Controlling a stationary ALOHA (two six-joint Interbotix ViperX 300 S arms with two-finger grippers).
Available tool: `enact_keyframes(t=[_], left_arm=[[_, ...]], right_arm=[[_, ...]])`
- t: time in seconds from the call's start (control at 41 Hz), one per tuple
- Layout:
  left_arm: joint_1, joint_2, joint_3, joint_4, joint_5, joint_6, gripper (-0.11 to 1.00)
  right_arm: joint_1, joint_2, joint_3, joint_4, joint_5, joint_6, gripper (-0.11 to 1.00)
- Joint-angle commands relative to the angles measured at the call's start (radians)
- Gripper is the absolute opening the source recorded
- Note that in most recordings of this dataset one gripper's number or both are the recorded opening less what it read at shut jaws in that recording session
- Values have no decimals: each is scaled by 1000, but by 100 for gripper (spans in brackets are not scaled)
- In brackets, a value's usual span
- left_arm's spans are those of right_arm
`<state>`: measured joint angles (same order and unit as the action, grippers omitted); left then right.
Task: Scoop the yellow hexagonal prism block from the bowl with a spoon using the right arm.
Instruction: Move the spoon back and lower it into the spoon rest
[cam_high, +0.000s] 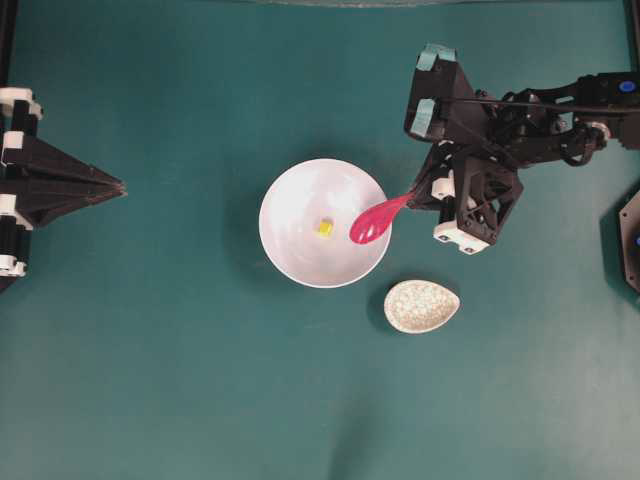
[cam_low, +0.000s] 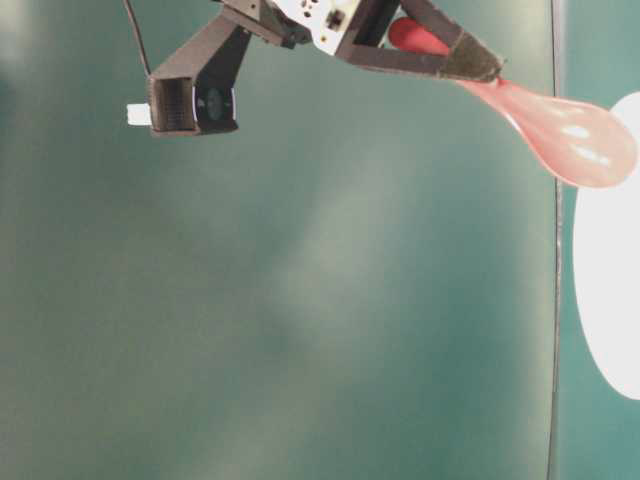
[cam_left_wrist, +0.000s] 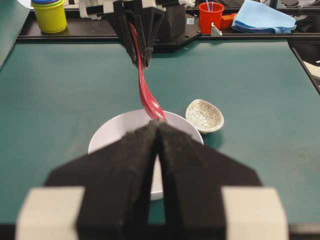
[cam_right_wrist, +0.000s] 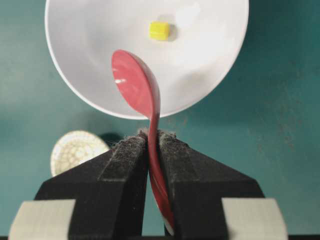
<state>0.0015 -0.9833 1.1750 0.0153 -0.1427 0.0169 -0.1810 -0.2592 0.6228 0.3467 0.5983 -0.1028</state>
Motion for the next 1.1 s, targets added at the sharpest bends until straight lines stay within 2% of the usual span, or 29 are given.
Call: enact_keyframes(t=[0.0,0.122,0.586,0.757,1.074], left_arm=[[2,5,-31,3,-6,2,4],[2,5,-29,3,-6,2,4],[2,0,-32,3,-8,0,4],[2,-5,-34,3,-5,0,4],[2,-5,-34,3,-6,0,4]], right_arm=[[-5,-66,-17,-2,0,2,11],[-3,-156,9,-2,0,14,11],[11,-500,198,0,-6,144,11],[61,-522,268,0,-44,160,11],[187,-457,428,2,-322,160,11]])
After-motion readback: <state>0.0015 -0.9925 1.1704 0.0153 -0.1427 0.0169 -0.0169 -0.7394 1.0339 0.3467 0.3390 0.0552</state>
